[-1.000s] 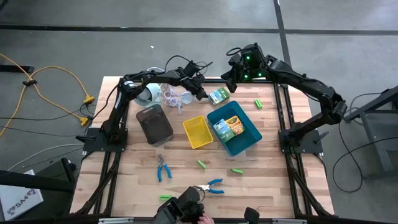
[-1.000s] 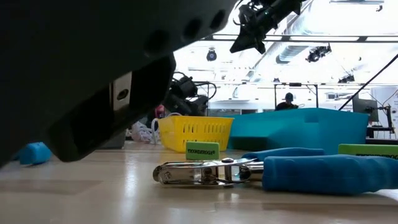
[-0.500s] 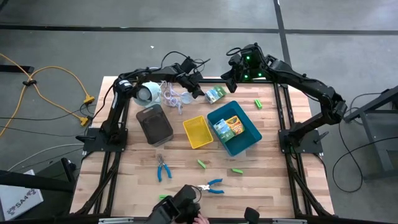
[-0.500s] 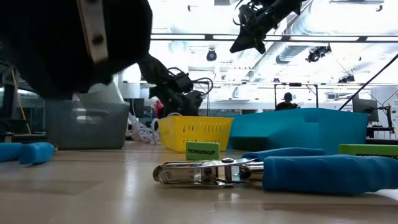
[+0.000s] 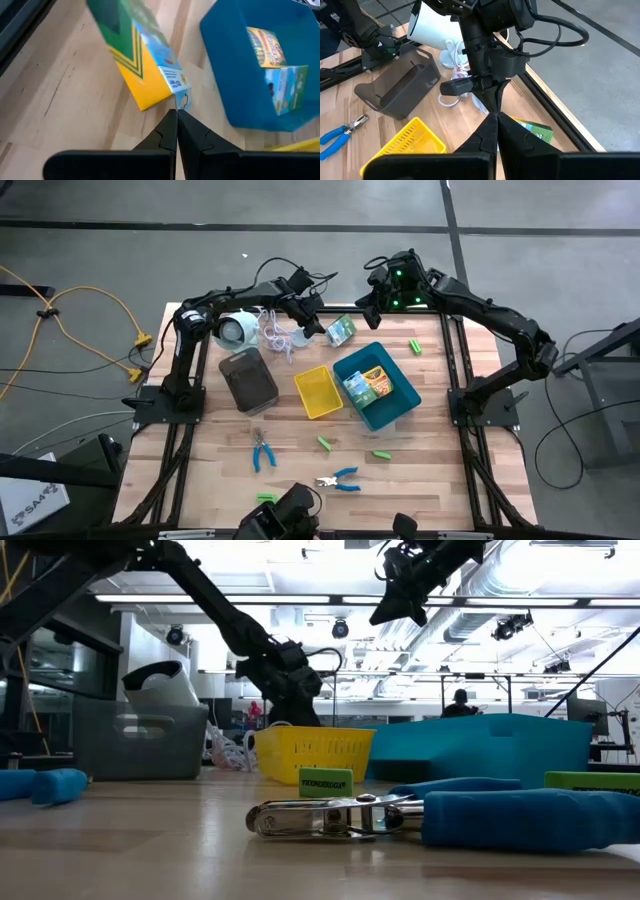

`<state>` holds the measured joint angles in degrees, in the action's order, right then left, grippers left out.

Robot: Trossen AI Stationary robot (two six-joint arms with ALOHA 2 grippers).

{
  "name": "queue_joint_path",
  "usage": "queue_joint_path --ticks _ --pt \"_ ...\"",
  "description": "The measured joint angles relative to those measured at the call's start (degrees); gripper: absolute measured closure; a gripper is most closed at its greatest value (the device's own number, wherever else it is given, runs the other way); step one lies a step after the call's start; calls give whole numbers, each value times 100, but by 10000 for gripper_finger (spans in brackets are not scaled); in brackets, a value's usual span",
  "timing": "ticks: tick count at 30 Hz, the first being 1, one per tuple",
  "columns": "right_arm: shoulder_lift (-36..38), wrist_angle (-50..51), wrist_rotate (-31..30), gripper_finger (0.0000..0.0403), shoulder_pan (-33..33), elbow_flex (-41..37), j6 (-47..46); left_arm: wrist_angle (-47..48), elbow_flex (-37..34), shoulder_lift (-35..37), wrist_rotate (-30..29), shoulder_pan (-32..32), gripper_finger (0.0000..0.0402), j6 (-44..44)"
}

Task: Pick & Place School Supplies
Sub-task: Put the crayons box into the blue bin

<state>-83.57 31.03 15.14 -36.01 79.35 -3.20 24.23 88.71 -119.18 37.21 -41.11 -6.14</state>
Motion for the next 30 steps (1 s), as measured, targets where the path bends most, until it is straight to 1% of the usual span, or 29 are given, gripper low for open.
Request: queue_joint_path --ticks 3,8,15,30 --pt "0 0 0 401 0 0 0 33 0 97 -32 66 401 -3" --pt "0 0 0 401 2 0 0 93 0 234 -285 207 401 52" --pt "0 0 0 401 1 0 0 129 2 385 -483 360 401 185" --pt "0 0 0 401 2 0 2 137 2 385 -455 381 401 280"
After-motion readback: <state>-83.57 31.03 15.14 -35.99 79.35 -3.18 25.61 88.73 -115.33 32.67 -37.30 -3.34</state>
